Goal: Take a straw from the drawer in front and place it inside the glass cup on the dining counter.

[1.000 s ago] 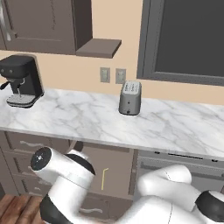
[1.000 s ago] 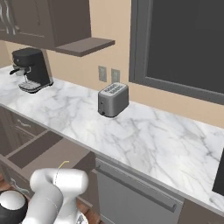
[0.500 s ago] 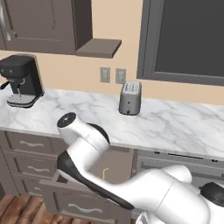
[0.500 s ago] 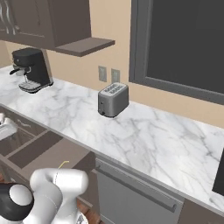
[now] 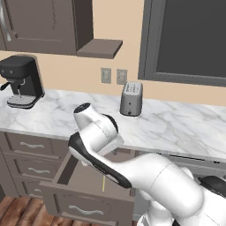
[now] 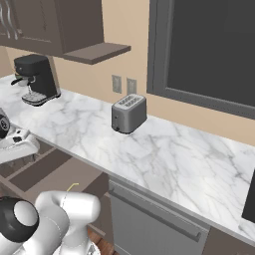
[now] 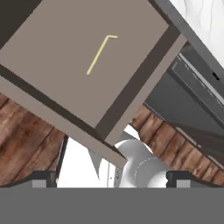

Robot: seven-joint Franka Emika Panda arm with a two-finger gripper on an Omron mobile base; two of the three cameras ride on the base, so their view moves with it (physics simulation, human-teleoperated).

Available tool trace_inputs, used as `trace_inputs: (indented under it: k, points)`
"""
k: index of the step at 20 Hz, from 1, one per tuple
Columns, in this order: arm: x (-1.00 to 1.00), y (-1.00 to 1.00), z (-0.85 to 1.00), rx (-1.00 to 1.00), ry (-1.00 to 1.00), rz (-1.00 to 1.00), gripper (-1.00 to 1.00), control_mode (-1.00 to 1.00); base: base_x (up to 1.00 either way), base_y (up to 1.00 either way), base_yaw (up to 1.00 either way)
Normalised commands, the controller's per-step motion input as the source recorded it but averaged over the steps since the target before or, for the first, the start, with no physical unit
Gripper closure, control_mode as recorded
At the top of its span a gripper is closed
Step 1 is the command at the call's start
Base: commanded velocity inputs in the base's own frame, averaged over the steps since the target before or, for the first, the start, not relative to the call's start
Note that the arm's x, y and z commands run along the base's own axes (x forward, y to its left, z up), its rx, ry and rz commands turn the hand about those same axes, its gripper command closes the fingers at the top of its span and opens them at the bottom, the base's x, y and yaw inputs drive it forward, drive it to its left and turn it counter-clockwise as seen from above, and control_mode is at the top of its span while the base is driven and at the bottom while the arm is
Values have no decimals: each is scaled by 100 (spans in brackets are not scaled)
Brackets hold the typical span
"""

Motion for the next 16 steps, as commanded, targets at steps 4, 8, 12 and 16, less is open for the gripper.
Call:
trace_inputs:
  k: [4,8,12,16]
  points:
    - [30,-33,-32,1,4,-30,-100,-100,0,0,0]
    - [28,-19,-35,0,6,-28,-100,-100,0,0,0]
    - [26,-2,-34,0,4,-28,-100,-100,0,0,0]
    - [9,0,-30,0,0,-24,-100,-100,0,0,0]
